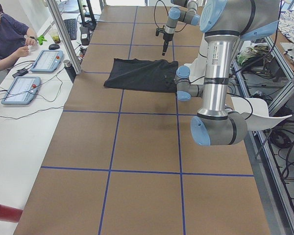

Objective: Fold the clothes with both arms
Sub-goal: 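Grasp the near shirt corners with both grippers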

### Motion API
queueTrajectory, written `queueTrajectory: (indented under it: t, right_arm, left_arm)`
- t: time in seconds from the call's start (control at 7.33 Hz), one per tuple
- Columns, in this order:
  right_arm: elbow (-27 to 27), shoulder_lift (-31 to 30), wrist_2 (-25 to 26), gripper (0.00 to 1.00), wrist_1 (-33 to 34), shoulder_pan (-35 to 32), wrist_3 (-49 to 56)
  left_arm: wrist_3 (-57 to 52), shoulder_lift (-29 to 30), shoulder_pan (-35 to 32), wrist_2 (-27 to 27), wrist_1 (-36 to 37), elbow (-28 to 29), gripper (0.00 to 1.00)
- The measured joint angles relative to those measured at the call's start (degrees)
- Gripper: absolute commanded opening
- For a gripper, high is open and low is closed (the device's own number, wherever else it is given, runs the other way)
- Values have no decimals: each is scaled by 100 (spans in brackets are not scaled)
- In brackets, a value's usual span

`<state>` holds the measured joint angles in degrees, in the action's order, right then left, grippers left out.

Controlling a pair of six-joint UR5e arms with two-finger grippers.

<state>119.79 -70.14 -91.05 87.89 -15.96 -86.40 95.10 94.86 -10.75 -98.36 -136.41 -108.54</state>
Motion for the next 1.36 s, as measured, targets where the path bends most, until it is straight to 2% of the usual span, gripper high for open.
queueTrajectory:
  t: [0.14,0.27,0.41,0.95,1.36]
  right_arm:
    - [0,0,0,100,0,2,0]
    - [0,0,0,100,0,4,0]
    - [0,0,0,100,0,8,0]
    - [-36,4,126,99,-2,149,-31]
    - [-341,120,848,97,-39,598,-562]
  left_arm:
    - [0,0,34,1,0,6,41]
    - [0,2,52,1,1,7,23]
    - [1,5,60,1,1,8,0]
    - [6,9,64,1,-1,-6,0]
    - [9,10,64,1,-3,-9,0]
